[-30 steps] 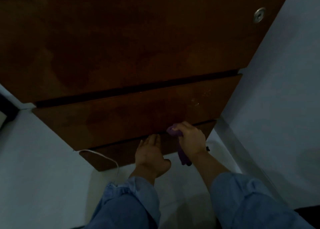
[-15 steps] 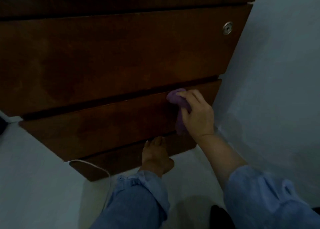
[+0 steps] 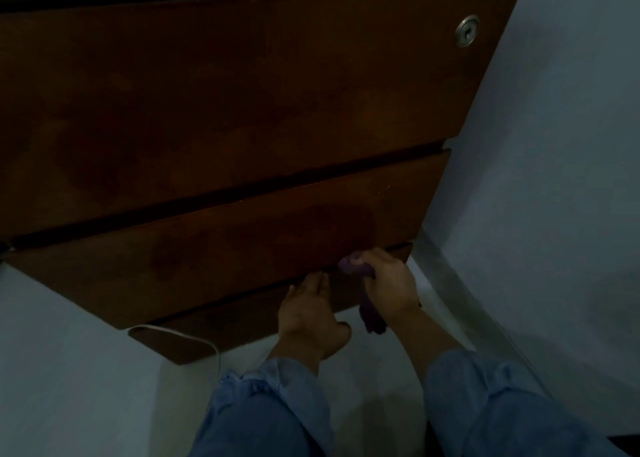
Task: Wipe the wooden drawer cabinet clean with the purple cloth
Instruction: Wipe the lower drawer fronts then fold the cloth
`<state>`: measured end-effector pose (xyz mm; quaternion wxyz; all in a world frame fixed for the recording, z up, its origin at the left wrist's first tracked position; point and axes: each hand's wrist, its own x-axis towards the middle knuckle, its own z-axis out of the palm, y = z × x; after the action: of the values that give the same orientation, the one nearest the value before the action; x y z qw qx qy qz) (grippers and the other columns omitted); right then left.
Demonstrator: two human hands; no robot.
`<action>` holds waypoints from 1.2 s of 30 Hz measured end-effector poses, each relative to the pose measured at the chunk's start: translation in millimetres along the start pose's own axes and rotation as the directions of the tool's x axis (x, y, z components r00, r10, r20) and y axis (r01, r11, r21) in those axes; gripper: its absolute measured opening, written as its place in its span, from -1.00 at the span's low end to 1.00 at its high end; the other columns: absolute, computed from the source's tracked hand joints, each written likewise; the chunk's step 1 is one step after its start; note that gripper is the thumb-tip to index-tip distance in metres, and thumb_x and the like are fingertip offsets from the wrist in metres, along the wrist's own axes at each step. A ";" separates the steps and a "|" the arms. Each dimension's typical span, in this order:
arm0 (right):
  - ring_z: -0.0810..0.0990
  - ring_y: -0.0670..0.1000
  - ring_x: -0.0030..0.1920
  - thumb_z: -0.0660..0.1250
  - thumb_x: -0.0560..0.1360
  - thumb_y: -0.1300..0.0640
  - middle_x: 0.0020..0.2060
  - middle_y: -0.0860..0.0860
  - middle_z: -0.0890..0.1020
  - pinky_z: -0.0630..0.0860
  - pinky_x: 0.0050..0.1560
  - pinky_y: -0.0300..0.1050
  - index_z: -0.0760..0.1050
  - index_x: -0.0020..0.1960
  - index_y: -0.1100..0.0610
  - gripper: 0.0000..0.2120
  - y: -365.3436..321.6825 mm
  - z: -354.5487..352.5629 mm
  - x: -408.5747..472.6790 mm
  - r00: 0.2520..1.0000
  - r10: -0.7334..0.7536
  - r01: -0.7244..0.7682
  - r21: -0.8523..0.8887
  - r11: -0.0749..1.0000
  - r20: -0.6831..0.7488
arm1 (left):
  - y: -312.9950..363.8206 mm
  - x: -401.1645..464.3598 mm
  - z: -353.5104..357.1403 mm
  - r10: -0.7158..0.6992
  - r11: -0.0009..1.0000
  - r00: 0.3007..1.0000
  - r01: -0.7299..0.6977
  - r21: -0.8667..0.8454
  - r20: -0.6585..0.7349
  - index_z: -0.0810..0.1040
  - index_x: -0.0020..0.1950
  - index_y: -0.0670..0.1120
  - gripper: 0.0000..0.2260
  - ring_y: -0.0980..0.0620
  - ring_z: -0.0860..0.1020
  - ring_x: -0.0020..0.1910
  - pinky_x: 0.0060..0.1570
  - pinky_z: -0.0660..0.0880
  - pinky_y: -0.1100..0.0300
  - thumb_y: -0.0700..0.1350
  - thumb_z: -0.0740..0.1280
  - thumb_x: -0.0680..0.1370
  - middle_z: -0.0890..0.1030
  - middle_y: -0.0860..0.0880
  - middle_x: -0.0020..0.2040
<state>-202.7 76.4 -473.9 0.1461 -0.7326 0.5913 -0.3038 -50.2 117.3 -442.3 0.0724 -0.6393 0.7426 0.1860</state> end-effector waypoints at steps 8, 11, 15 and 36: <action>0.58 0.09 -0.10 0.22 0.37 0.23 0.06 0.05 0.54 0.46 -0.21 -0.18 0.47 0.15 -0.01 -0.63 -25.1 -41.3 -0.3 0.968 -0.147 0.142 -0.039 0.989 -0.201 | 2.7 -1.5 -5.2 0.001 0.999 1.000 -0.001 0.039 0.010 -0.11 0.57 -0.10 -0.21 -0.01 -0.03 0.54 0.49 -0.11 0.12 0.15 0.23 0.50 -0.08 -0.04 0.58; 0.54 0.04 -0.05 0.19 0.36 0.20 0.02 0.09 0.56 0.48 -0.14 -0.16 0.44 0.11 0.01 -0.67 -41.8 -81.4 22.0 0.877 -0.240 0.248 -0.035 0.968 -0.417 | 11.2 0.9 -10.2 0.050 0.993 0.999 -0.052 0.108 0.016 -0.10 0.56 -0.13 -0.23 0.00 -0.02 0.54 0.49 -0.11 0.12 0.12 0.22 0.52 -0.06 -0.06 0.58; 0.59 0.08 0.00 0.25 0.34 0.31 0.01 0.08 0.59 0.54 -0.04 -0.01 0.55 0.06 0.13 -0.68 -39.9 -99.3 42.6 0.853 -0.282 0.306 -0.015 0.952 -0.439 | 22.6 11.6 -12.1 0.054 0.990 0.997 -0.060 0.131 0.048 -0.11 0.56 -0.13 -0.24 -0.01 -0.03 0.55 0.48 -0.08 0.09 0.15 0.21 0.53 -0.05 -0.07 0.58; 0.54 0.09 -0.02 0.20 0.30 0.33 -0.03 0.09 0.54 0.50 -0.01 -0.05 0.49 0.04 0.04 -0.64 15.8 -81.4 19.7 0.959 -0.084 0.093 0.021 0.995 -0.270 | 26.9 20.4 -13.7 -0.011 0.997 0.996 0.004 0.083 0.091 -0.10 0.57 -0.08 -0.22 -0.06 0.06 0.53 0.49 0.02 0.07 0.21 0.20 0.52 -0.03 -0.04 0.58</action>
<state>-263.0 65.4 -414.7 0.0629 -0.7078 0.5672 -0.4165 -78.2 96.5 -431.8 0.1333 -0.6294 0.7431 0.1839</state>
